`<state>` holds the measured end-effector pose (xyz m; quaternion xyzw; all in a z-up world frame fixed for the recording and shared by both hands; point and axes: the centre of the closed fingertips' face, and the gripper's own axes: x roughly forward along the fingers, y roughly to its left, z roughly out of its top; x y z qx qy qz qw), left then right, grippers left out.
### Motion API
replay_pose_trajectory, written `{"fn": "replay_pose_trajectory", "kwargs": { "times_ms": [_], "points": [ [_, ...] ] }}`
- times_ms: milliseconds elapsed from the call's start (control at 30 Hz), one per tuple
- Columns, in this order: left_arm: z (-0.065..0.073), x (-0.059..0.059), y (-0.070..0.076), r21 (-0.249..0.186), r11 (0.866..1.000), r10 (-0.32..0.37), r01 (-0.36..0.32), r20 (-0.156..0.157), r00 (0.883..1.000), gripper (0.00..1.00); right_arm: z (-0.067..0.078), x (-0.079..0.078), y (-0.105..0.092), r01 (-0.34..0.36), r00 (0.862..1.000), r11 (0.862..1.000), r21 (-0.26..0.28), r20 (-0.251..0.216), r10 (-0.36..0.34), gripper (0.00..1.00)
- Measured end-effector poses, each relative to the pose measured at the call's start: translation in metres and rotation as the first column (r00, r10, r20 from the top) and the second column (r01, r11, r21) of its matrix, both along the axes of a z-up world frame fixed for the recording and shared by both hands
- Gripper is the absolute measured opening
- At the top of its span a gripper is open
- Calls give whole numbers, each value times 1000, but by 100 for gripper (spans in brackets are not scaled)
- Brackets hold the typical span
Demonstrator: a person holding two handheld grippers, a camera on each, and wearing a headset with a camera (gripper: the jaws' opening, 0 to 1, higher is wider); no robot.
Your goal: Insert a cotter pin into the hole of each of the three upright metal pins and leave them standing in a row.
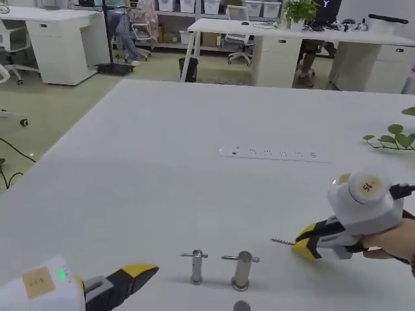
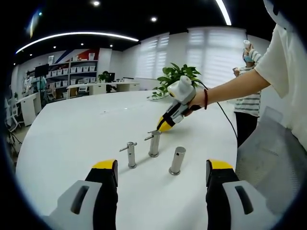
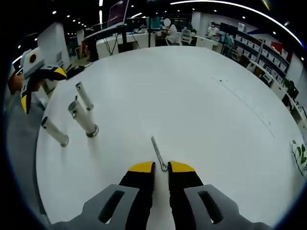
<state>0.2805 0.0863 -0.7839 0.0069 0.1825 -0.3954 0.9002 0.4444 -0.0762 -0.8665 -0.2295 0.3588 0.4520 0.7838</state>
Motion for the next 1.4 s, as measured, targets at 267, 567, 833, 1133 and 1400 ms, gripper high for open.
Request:
{"fn": "replay_pose_trajectory", "kwargs": {
  "times_ms": [267, 567, 833, 1133, 1400],
  "points": [
    [0, 0, 0, 4, 1000, -1, 1, -4, 1000, 74, 0, -1, 1, -55, 998, 996, -73, -24, 54, 8],
    [0, 0, 0, 5, 1000, -3, 3, -1, 1000, 74, 0, -4, 4, -140, 989, 972, -188, 18, 146, 3],
    [4, 1, 2, 7, 1000, -13, 13, 4, 1000, 75, 2, -7, 4, -133, 989, 974, -183, 40, 143, 2],
    [6, 4, 4, -8, 1000, -5, 4, -18, 1000, 71, 19, -16, 9, -160, 980, 972, -172, 90, 177, 2],
    [16, 9, 1, -59, 998, -8, 6, -31, 999, 64, 45, -33, 19, -216, 952, 958, -190, 177, 249, 2]
  ]
}}
